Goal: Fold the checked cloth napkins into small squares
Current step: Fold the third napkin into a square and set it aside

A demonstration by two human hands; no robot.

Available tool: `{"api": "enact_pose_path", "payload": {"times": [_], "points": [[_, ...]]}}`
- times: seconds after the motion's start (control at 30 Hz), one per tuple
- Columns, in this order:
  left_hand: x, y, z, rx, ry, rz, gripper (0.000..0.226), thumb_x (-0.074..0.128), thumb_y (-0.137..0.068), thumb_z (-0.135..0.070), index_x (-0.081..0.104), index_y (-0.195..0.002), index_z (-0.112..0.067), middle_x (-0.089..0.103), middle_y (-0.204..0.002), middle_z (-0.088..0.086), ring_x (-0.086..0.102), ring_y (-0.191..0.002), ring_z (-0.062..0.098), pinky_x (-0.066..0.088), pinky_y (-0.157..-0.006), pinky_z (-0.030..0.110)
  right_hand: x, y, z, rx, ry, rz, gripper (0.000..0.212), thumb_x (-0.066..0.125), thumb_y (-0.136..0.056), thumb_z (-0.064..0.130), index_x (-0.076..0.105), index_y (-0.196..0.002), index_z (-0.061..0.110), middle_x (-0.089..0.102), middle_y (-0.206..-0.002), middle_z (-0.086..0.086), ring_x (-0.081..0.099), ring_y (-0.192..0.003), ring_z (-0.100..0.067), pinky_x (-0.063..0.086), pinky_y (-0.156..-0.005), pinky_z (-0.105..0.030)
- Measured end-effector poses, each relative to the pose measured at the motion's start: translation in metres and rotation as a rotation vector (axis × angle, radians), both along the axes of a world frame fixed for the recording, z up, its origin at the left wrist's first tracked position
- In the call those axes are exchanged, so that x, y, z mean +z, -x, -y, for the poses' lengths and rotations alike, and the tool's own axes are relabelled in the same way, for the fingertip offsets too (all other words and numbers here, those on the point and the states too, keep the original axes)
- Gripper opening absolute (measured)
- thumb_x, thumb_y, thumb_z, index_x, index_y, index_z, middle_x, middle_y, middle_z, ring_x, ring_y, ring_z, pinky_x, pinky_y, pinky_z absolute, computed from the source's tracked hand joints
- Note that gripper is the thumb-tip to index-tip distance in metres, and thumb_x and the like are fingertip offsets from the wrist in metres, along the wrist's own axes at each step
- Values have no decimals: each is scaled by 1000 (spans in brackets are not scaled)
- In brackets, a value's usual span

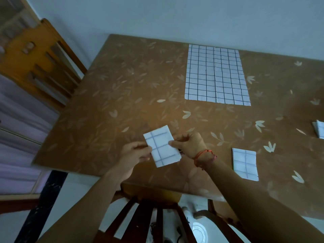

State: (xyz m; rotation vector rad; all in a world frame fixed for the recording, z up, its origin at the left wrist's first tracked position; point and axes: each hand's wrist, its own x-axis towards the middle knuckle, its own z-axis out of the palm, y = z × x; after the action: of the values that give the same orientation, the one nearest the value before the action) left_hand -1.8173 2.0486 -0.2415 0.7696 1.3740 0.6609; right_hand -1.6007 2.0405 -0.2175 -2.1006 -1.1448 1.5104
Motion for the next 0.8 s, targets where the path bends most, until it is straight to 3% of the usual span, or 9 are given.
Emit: {"api": "enact_pose_path", "payload": {"times": [0.03, 0.1, 0.27, 0.43, 0.63, 0.8], "points": [[2, 5, 0, 11, -6, 1, 14, 70, -85, -3, 69, -99, -4, 74, -95, 12, 70, -91, 27, 58, -81, 41, 2, 8, -3, -16, -124, -60, 21, 70, -84, 14, 70, -101, 2, 69, -108, -19, 66, -62, 8, 53, -56, -12], [4, 13, -1, 30, -39, -21, 10, 69, -85, -1, 68, -95, -2, 73, -92, 13, 71, -87, 28, 59, -73, 36, 1, 22, -3, -92, -170, -97, 20, 76, -78, 13, 71, -92, -1, 72, -86, -13, 62, -46, 3, 50, -41, -15], [7, 39, -9, 72, -111, -168, 13, 73, -82, -2, 70, -94, -5, 73, -91, 9, 71, -84, 21, 56, -66, 26, 8, 54, -5, -152, -71, -213, 18, 73, -81, 11, 69, -94, 0, 67, -68, -4, 64, -43, -4, 51, -40, -18], [4, 63, -21, 80, -165, -279, 13, 74, -82, -6, 71, -95, -9, 71, -94, 3, 68, -88, 15, 53, -66, 20, 3, 75, -18, -97, -77, -221, 4, 71, -82, 11, 71, -84, 8, 69, -67, -6, 65, -46, -7, 55, -46, -22], [-4, 83, -39, 30, -190, -321, 17, 71, -84, -4, 72, -101, -8, 71, -95, -2, 66, -88, 8, 48, -65, 14, -12, 91, -33, -96, -46, -198, 17, 78, -76, 13, 71, -89, 5, 73, -72, -12, 70, -56, -16, 58, -52, -28], [-11, 94, -59, 10, -197, -352, 13, 71, -83, -1, 71, -93, -8, 70, -87, -2, 66, -77, 8, 49, -56, 12, -23, 108, -47, -100, -24, -215, 7, 75, -79, 11, 68, -78, 9, 70, -66, -10, 67, -48, -11, 58, -50, -27]]}}
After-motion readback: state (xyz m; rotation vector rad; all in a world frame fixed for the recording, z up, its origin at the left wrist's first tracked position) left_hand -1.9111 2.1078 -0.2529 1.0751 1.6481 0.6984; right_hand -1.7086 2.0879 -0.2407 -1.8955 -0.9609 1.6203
